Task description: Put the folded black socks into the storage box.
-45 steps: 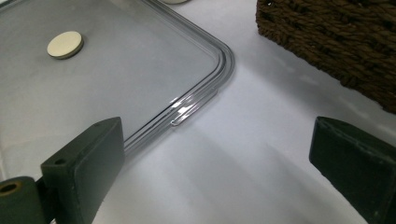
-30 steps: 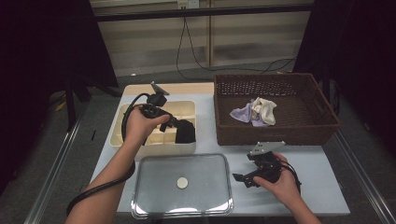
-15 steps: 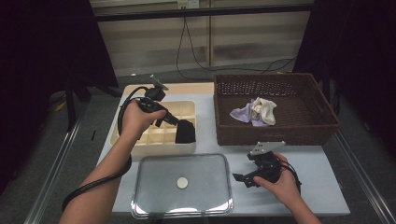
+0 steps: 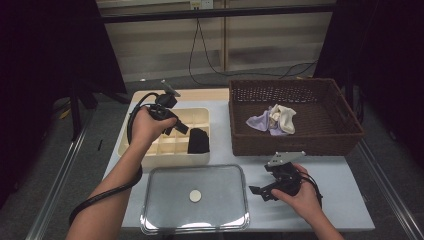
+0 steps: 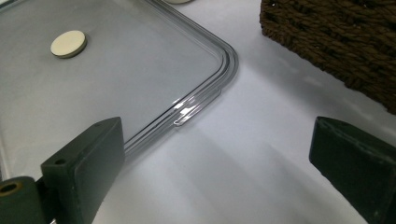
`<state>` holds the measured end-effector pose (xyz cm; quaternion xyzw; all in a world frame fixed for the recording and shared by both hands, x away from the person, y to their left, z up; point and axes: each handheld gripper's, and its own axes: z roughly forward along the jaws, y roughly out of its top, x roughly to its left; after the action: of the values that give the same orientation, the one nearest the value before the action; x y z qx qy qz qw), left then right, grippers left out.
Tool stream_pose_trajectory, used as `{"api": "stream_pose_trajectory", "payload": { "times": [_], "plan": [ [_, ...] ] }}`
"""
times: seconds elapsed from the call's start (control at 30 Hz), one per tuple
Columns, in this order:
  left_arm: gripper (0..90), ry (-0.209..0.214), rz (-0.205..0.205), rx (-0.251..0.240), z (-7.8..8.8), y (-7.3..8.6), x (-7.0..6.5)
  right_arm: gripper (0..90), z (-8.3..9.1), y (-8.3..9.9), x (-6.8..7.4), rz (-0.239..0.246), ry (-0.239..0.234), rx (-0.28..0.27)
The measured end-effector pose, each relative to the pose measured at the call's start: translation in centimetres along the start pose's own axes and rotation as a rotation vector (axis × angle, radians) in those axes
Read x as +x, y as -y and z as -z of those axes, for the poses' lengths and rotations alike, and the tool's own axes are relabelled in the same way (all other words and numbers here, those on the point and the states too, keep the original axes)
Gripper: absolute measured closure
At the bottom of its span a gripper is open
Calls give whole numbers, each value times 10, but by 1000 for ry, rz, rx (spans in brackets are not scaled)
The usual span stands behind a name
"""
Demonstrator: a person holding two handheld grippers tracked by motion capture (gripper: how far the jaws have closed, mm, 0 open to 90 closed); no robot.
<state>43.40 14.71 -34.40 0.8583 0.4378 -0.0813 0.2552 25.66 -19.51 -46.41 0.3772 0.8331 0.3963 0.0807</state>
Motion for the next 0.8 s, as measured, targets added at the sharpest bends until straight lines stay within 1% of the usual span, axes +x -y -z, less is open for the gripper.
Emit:
{"api": "stream_pose_trajectory", "payload": {
  "times": [0.03, 0.07, 0.1, 0.13, 0.2, 0.23, 0.27, 0.33, 0.37, 0.4, 0.43, 0.5, 0.6, 0.63, 0.7, 0.73, 0.77, 0.8],
  "plan": [
    [900, -5, -6, 5, -1, 0, 0, 36, 0, 0, 0, 1, 2, -1],
    [900, -1, -3, 5, -2, 0, 0, 36, 0, 0, 0, 1, 4, -1],
    [900, 0, -12, 1, -4, 0, 1, 36, 1, 0, 0, 1, 4, -3],
    [900, -3, -4, -7, -5, 0, 0, 36, 1, 0, 0, -1, 0, -6],
    [894, -5, -21, -3, -9, 0, 1, 36, 1, 0, 0, -2, 1, -6],
    [895, -3, -7, 4, -11, 0, 1, 36, 1, -1, 0, -1, 0, -7],
    [895, -1, -8, 3, -13, 1, 1, 36, 1, -1, 0, -1, -1, -8],
    [896, -11, -17, 13, -17, 2, 2, 36, 1, -1, 0, 0, -1, -9],
    [896, -7, -10, 12, -18, 2, 2, 36, 1, -1, 0, -1, -4, -11],
    [896, -10, -13, 12, -21, 3, 3, 36, 1, -1, 0, 0, -7, -11],
    [898, -12, -17, 25, -22, 3, 3, 36, 1, -1, 0, 0, -6, -11],
    [898, -18, -22, 21, -24, 4, 4, 36, 1, -1, 0, 0, -6, -11],
    [891, -15, -24, 14, -28, 5, 4, 36, 1, -1, 0, 3, -7, -12],
    [890, -11, -22, 19, -30, 5, 3, 36, 1, -1, 0, 2, -9, -12],
    [887, -15, -30, 26, -34, 5, 2, 36, 1, -1, 0, 2, -10, -14],
    [887, -9, -32, 31, -35, 6, 2, 36, 1, -1, 0, 3, -8, -12],
    [887, -10, -27, 24, -37, 6, 1, 36, 1, -1, 0, 4, -7, -13],
    [887, -3, -36, 33, -37, 6, 1, 36, 1, -1, 0, 4, -9, -14]
  ]
}}
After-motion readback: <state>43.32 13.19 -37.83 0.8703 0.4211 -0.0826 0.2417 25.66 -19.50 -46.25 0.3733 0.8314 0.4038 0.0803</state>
